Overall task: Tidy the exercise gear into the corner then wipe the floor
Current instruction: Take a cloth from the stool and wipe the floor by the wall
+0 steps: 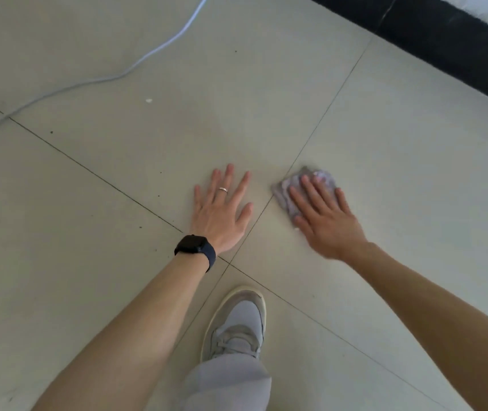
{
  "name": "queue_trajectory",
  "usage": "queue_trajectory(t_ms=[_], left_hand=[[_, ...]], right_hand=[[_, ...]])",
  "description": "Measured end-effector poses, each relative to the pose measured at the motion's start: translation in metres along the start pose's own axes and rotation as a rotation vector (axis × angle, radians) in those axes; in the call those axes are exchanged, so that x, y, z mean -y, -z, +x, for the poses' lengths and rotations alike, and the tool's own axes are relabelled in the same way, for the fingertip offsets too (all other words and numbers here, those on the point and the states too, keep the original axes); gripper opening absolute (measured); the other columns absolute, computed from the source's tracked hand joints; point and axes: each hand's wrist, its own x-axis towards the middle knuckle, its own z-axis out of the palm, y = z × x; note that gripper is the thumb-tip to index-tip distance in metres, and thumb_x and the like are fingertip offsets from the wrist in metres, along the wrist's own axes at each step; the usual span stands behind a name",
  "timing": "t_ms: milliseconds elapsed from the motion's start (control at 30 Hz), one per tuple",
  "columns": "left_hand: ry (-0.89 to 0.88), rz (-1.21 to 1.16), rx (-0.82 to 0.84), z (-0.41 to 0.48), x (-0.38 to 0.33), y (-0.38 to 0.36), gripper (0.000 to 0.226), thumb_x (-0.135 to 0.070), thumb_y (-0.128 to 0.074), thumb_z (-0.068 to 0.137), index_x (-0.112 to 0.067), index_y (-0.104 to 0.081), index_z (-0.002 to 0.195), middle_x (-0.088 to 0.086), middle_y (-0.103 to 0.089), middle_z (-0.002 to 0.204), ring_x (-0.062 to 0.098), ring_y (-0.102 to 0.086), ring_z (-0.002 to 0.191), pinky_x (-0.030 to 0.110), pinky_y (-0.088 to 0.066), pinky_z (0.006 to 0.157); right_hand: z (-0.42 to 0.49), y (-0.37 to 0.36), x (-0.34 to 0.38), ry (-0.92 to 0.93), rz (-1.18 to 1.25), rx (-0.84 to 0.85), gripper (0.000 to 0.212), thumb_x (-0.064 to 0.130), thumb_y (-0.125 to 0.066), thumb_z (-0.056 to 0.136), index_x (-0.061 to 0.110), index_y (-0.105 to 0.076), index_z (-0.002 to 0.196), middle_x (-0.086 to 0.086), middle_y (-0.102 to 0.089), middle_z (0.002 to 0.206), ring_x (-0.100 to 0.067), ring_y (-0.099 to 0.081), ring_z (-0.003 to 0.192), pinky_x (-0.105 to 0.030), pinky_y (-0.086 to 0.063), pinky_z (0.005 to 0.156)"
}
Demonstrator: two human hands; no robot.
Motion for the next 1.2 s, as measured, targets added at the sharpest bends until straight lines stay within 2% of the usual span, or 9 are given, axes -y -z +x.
queue_trajectory(t_ms=[100,167,233,400,600,800,1033,1100,1200], left_hand=[[0.208,-0.030,-0.114,-0.022,0.034,0.006,0.062,-0.048,-0.027,0.103,-0.038,0.004,0.157,-0.006,0.016,0.165,0.018,0.014,0.151,0.050,0.007,0.120],[0.380,-0.060,-0.164,-0.037,0.062,0.009,0.062,-0.045,-0.028,0.104,-0.034,0.002,0.157,-0.004,0.015,0.165,0.019,0.013,0.152,0.051,0.006,0.120],[0.547,-0.078,-0.182,-0.056,0.091,0.011,0.062,-0.044,-0.027,0.104,-0.034,0.003,0.157,-0.003,0.018,0.164,0.020,0.014,0.151,0.053,0.006,0.121],[0.803,-0.186,-0.217,-0.105,0.138,0.006,0.060,-0.042,-0.024,0.104,-0.038,0.006,0.156,-0.005,0.020,0.164,0.019,0.018,0.151,0.053,0.010,0.120],[0.887,-0.328,-0.202,-0.146,0.157,-0.021,0.058,-0.044,-0.015,0.105,-0.034,0.007,0.157,-0.011,0.018,0.163,0.015,0.016,0.151,0.053,0.008,0.121],[0.892,-0.361,-0.226,-0.147,0.152,-0.026,0.058,-0.046,-0.012,0.104,-0.033,0.009,0.157,-0.012,0.019,0.163,0.013,0.017,0.151,0.052,0.007,0.121],[0.897,-0.346,-0.247,-0.148,0.156,-0.024,0.058,-0.045,-0.017,0.104,-0.032,0.001,0.158,-0.012,0.011,0.165,0.012,0.011,0.151,0.051,0.004,0.122],[0.905,-0.320,-0.264,-0.149,0.157,-0.024,0.058,-0.045,-0.020,0.104,-0.032,-0.004,0.158,-0.011,0.005,0.165,0.013,0.007,0.152,0.050,0.002,0.122],[0.920,-0.309,-0.300,-0.146,0.155,-0.020,0.057,-0.042,-0.024,0.104,-0.030,-0.011,0.158,-0.010,0.000,0.166,0.014,0.003,0.152,0.050,0.001,0.122]], right_hand=[[0.057,0.015,0.014,-0.432,0.224,-0.062,0.060,0.046,-0.018,0.104,0.033,0.006,0.158,-0.001,0.015,0.166,-0.019,0.018,0.151,-0.056,0.006,0.120],[0.065,0.011,0.043,-0.528,0.259,-0.096,0.060,0.044,-0.019,0.105,0.030,0.004,0.158,-0.003,0.014,0.166,-0.021,0.017,0.152,-0.057,0.009,0.119],[0.046,-0.003,0.084,-0.370,0.208,-0.103,0.060,0.045,-0.018,0.105,0.030,0.004,0.158,-0.003,0.013,0.166,-0.021,0.017,0.152,-0.055,0.011,0.119],[0.016,-0.020,0.116,0.599,-0.054,0.031,0.055,0.048,-0.015,0.105,0.036,-0.008,0.158,0.007,-0.005,0.167,-0.015,0.000,0.153,-0.052,-0.007,0.122],[0.098,0.001,0.121,-0.266,0.204,-0.103,0.057,0.043,-0.019,0.105,0.034,-0.001,0.158,0.003,0.006,0.167,-0.015,0.012,0.152,-0.053,0.007,0.121],[0.036,-0.018,0.165,0.531,-0.092,0.106,0.056,0.050,-0.008,0.104,0.035,0.005,0.157,0.009,0.010,0.166,-0.012,0.014,0.152,-0.052,0.000,0.122],[0.125,0.010,0.160,-0.125,0.153,0.034,0.057,0.044,-0.013,0.105,0.038,0.011,0.156,0.007,0.021,0.164,-0.012,0.025,0.148,-0.051,0.013,0.120],[0.106,0.001,0.183,-0.022,0.106,0.044,0.057,0.044,-0.014,0.105,0.038,0.011,0.156,0.007,0.021,0.164,-0.012,0.026,0.148,-0.051,0.014,0.120],[0.091,-0.006,0.201,0.443,-0.024,0.119,0.055,0.047,-0.009,0.105,0.040,0.011,0.155,0.011,0.019,0.164,-0.010,0.024,0.149,-0.050,0.010,0.121]])
